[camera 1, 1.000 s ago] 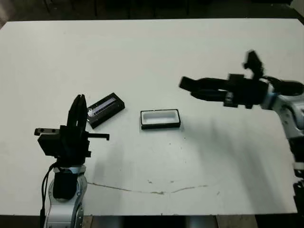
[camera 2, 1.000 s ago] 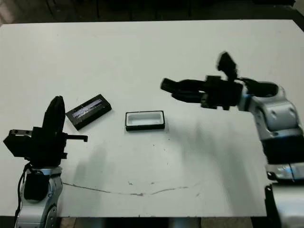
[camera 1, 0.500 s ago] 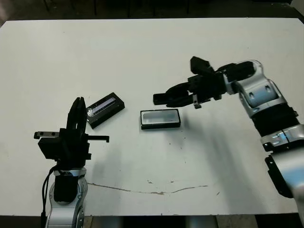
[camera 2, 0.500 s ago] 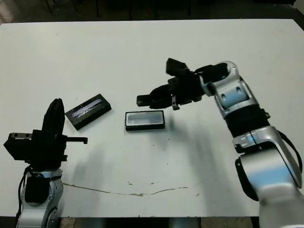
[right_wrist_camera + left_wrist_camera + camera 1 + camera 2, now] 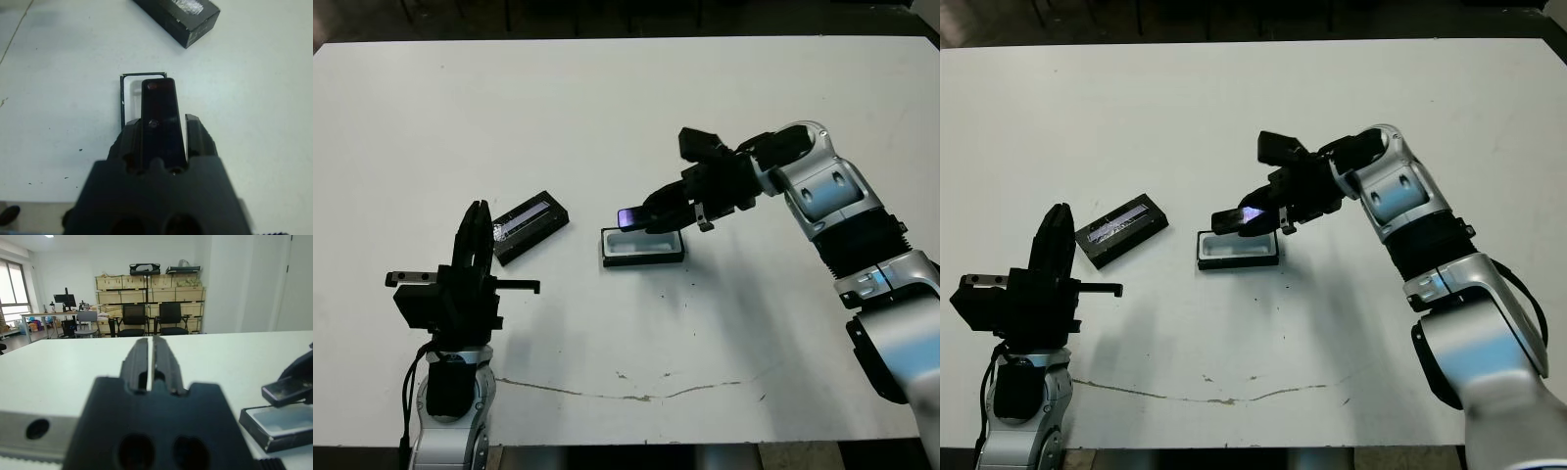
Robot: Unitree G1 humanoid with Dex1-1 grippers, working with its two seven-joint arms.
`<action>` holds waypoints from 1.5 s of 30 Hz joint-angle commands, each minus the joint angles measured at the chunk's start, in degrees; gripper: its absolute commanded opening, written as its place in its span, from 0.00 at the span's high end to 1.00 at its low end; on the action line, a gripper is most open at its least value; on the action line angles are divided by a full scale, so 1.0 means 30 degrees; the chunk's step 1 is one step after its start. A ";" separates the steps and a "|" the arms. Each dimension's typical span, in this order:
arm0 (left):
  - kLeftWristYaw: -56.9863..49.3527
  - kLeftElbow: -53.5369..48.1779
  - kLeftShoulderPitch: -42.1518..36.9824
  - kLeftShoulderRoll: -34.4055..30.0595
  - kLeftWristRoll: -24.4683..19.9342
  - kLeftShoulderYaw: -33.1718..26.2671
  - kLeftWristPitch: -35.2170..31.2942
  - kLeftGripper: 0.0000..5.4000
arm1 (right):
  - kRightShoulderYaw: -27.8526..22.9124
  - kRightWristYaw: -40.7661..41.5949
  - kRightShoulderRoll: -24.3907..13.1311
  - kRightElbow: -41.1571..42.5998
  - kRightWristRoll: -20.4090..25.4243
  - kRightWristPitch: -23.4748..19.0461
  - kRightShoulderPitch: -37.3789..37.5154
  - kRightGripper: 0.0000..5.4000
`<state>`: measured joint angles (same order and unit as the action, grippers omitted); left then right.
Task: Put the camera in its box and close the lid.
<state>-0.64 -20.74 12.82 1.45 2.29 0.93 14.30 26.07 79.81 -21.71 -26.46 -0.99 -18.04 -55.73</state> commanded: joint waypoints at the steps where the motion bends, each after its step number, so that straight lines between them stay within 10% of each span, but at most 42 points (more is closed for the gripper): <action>1: -0.0028 0.0297 0.0209 -0.0094 0.0039 -0.0028 -0.0130 1.00 | 0.0316 0.0276 -0.0108 0.0191 -0.0183 -0.0111 0.0373 0.82; 45: -0.0174 0.0021 0.1087 0.0289 0.0147 0.0465 -0.0034 1.00 | 0.2610 -0.0628 0.0841 0.1655 -0.2135 -0.0321 0.1038 0.82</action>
<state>-0.79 -21.27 15.01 2.39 2.57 2.30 14.93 32.19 77.61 -20.12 -20.58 -6.79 -18.56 -53.95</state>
